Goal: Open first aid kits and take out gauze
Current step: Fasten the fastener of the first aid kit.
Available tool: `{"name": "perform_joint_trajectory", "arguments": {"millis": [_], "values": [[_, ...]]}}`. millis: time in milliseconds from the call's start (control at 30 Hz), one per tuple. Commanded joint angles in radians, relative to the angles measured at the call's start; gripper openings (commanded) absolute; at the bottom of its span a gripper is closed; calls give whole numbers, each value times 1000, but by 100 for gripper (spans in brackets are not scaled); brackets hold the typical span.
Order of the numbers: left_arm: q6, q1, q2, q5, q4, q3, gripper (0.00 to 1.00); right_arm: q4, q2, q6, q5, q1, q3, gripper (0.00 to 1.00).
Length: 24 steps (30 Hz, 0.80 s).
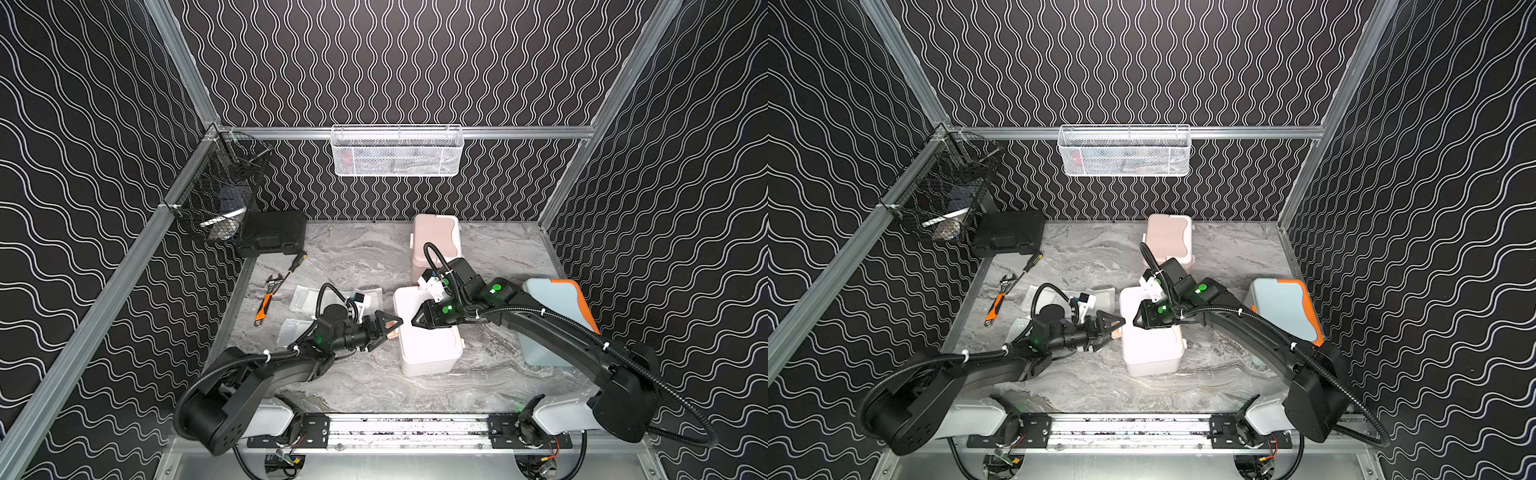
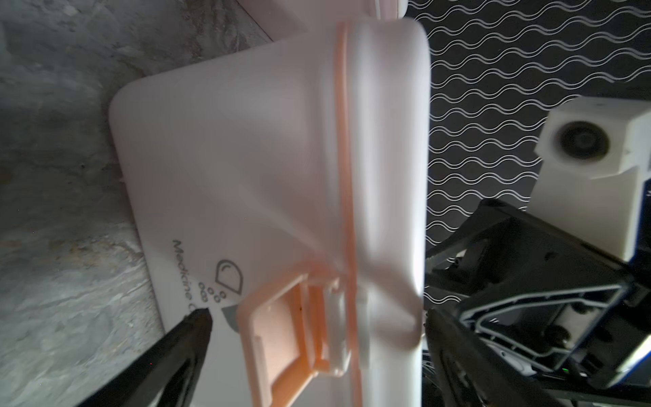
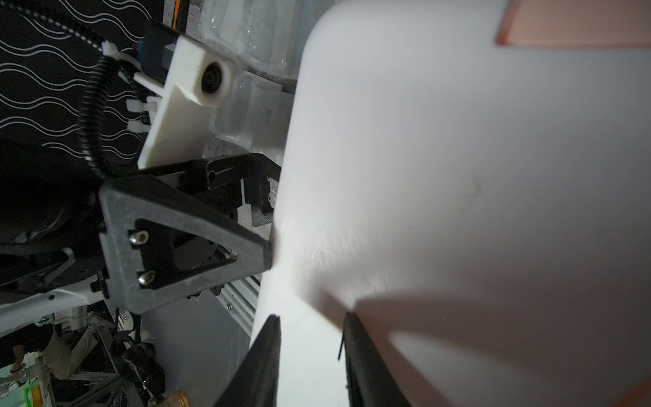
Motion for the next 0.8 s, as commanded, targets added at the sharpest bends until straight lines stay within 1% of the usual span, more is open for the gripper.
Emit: {"name": "perform_joint_trajectory", "arguments": {"millis": [0, 200, 267, 533, 767], "values": [[-124, -3, 54, 38, 346, -4, 99, -148, 14, 3, 67, 1, -9, 34], [-234, -6, 167, 38, 602, -25, 99, -143, 19, 5, 63, 1, -6, 34], [-263, -7, 198, 37, 664, -29, 99, -141, 21, 5, 61, 1, -6, 34], [-270, -9, 169, 33, 661, -37, 99, -139, 18, 9, 59, 1, -11, 34], [-239, 1, 109, 25, 581, -59, 99, -138, 11, 12, 58, 2, -16, 34]]}}
